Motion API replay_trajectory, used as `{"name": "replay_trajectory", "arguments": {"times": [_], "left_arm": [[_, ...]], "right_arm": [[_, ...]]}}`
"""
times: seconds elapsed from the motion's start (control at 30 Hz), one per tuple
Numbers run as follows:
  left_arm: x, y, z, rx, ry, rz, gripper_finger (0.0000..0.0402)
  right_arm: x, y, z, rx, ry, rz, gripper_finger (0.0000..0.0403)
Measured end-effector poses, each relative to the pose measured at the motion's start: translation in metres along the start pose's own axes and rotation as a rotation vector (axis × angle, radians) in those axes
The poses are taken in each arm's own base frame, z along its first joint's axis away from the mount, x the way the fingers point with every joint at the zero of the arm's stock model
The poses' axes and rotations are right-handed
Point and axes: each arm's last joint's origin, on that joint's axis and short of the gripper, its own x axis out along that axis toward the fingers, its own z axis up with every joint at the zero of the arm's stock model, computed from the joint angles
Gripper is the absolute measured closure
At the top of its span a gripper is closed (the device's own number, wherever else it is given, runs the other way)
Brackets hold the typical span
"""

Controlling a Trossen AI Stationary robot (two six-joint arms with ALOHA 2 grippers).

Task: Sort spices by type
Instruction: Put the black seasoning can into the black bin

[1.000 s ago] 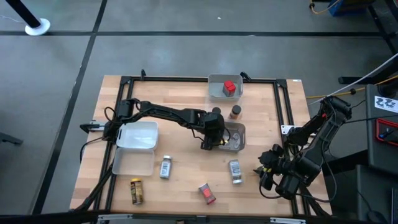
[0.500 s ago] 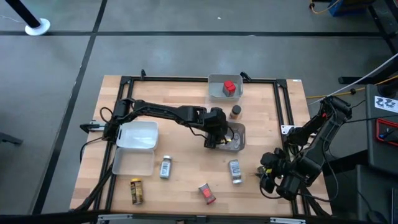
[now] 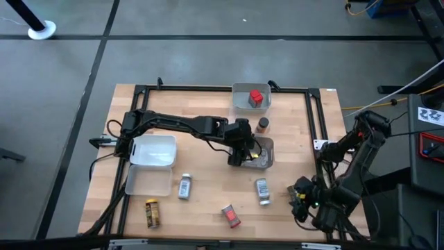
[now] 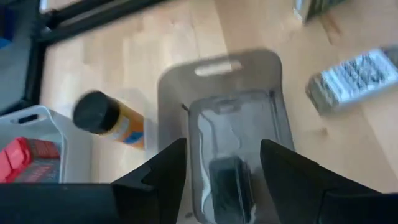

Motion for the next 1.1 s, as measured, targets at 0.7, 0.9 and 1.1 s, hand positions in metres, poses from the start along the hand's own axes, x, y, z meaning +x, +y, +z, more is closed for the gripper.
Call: {"name": "replay_trajectory", "arguments": {"times": [0.7,0.9,1.1], "left_arm": [[0.001,-0.01,-0.002,-0.076,0.031,-0.021,0.0212],[0.001,-0.01,-0.002,-0.08,0.031,-0.021,0.0212],[0.001,-0.01,-0.002,-0.08,0.031,-0.021,0.0212]], "right_arm": [[0.058,-0.004,-0.08,0.103,-0.096,-0.242,0.0118],[0.074,-0.003,-0.086,0.124,-0.15,-0.26,0.0118],[0.09,-0.005,-0.092,0.108,-0.196,-0.298,0.0118]]}}
